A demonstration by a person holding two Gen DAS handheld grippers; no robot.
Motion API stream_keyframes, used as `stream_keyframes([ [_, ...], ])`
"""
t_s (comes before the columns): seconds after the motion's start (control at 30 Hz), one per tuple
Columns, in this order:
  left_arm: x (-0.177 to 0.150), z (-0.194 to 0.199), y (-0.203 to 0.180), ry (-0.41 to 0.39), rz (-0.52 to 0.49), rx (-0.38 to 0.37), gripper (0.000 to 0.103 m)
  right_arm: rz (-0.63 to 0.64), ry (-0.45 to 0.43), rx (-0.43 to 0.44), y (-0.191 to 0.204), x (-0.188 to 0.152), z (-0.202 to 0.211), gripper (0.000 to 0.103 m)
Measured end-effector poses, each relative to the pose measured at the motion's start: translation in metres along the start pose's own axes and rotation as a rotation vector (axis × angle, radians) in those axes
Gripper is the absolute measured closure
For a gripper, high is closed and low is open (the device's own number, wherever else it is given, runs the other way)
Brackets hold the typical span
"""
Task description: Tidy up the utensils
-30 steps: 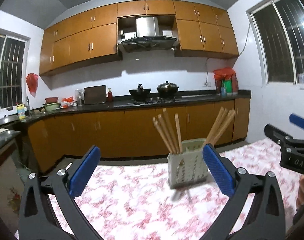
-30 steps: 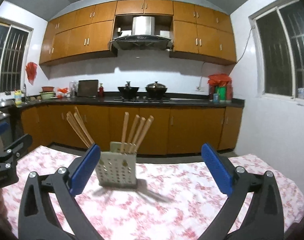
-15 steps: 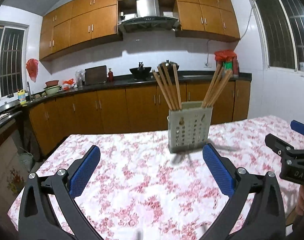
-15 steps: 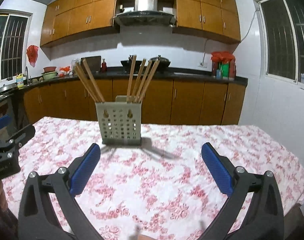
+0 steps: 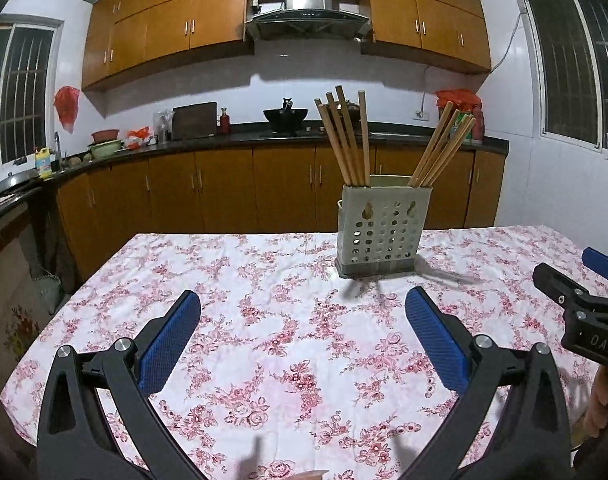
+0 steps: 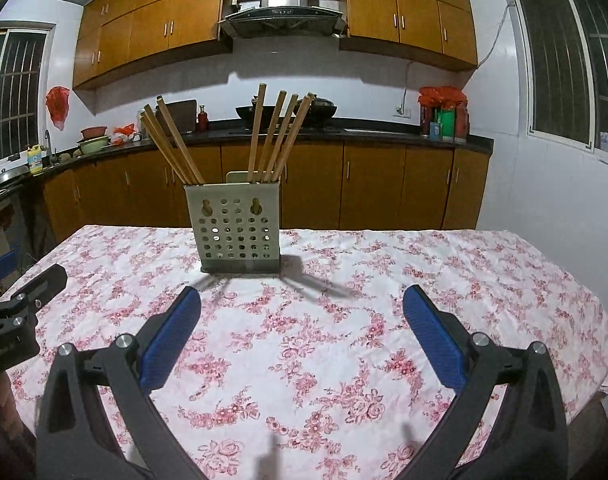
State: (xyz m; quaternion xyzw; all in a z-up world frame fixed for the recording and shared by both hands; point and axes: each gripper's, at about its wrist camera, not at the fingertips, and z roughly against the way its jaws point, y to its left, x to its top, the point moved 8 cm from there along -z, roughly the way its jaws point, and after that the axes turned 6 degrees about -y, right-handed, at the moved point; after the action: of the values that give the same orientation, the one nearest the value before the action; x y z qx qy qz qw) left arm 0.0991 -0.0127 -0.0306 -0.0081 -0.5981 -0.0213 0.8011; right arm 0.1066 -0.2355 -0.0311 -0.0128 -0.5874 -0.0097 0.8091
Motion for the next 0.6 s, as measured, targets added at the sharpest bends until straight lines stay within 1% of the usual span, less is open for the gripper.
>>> stream_keyframes([
  [0.6, -0.0001, 0.0010, -0.0047, 0.002, 0.002, -0.009, 0.002, -0.012, 0.002, -0.008, -0.0027, -0.0010, -0.0013, 0.004],
])
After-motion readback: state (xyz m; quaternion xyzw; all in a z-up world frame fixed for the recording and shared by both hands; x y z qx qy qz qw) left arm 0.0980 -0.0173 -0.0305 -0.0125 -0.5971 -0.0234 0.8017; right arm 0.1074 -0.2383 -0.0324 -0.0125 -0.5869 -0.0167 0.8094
